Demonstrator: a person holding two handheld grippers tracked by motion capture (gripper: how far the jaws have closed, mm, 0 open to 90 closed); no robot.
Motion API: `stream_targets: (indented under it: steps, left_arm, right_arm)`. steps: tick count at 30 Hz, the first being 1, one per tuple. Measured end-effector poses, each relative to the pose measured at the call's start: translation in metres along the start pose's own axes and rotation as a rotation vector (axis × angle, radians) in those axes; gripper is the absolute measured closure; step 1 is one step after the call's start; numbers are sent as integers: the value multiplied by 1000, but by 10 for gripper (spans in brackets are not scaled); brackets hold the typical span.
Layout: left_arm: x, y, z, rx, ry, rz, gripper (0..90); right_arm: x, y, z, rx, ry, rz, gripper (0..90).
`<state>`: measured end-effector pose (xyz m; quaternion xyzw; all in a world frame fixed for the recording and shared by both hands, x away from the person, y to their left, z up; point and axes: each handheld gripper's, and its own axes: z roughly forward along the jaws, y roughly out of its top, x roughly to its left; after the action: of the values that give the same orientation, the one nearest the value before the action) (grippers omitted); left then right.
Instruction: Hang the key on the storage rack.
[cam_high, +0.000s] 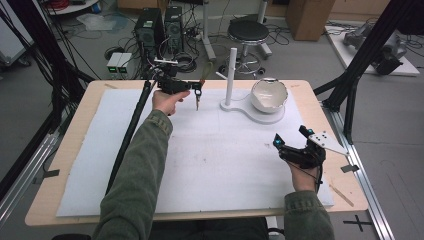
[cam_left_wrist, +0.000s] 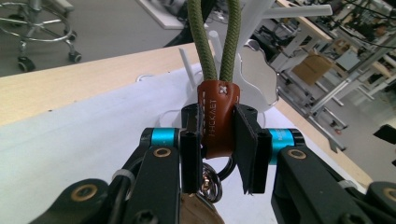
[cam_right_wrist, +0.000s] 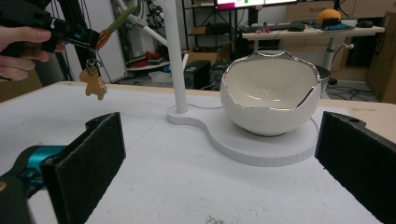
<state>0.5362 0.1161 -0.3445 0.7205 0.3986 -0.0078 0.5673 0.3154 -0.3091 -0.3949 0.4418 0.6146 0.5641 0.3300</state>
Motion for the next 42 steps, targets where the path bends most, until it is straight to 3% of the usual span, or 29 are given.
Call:
stream_targets:
  steps: [8,15,21,42]
  left_arm:
    - [1,-5,13,5,-33,-11,728]
    - [-1,-7,21,16,-39,-14,729]
    - [0,-8,28,18,-31,-40,729]
    - [-3,-18,50,98,-35,-27,727]
  right_arm:
    - [1,0,0,8,1,6,7]
    - [1,0,0,8,1,-1,7]
    - [1,0,0,7,1,5,7]
    - [0,0,0,2,3,3,7]
